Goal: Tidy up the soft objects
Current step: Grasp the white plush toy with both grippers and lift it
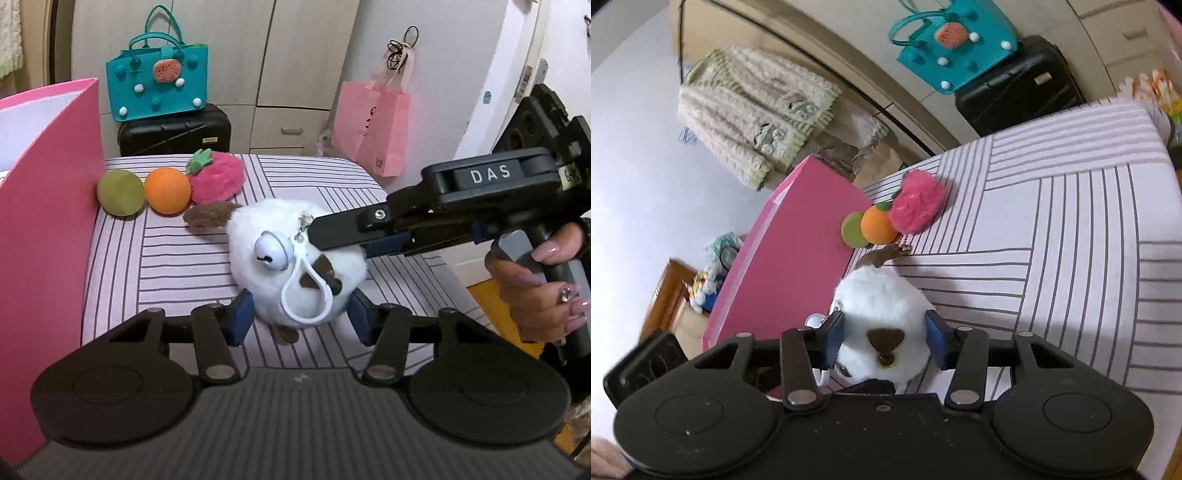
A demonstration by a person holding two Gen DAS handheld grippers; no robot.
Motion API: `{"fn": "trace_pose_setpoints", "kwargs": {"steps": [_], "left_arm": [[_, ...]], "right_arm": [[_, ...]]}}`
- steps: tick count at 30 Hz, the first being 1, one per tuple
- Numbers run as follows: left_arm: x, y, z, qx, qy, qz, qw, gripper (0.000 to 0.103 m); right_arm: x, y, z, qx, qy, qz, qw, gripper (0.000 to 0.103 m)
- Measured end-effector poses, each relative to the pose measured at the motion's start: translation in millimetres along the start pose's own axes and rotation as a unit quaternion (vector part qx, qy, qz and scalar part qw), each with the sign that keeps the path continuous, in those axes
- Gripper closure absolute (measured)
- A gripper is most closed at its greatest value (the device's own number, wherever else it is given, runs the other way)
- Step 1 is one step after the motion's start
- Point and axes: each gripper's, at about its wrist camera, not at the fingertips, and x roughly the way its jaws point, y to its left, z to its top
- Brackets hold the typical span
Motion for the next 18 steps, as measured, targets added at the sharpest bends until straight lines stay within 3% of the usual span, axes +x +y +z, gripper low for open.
{"fn": "trace_pose_setpoints", "kwargs": {"steps": [10, 18], "left_arm": [[-23.5, -7.2, -3.2, -0.008, 0.0, -0.036, 0.9993, 0.051], [-69.8, -6.0, 1.9, 0.013, 0.006, -0.057, 0.9983, 0.051]], "right_arm": [[-20.2, 31.7, -14.2, 0.017, 0.002, -0.038, 0.999, 0.051], [-31.3, 79.3, -23.9, -0.006, 0.015, -0.041, 0.999, 0.05]]}}
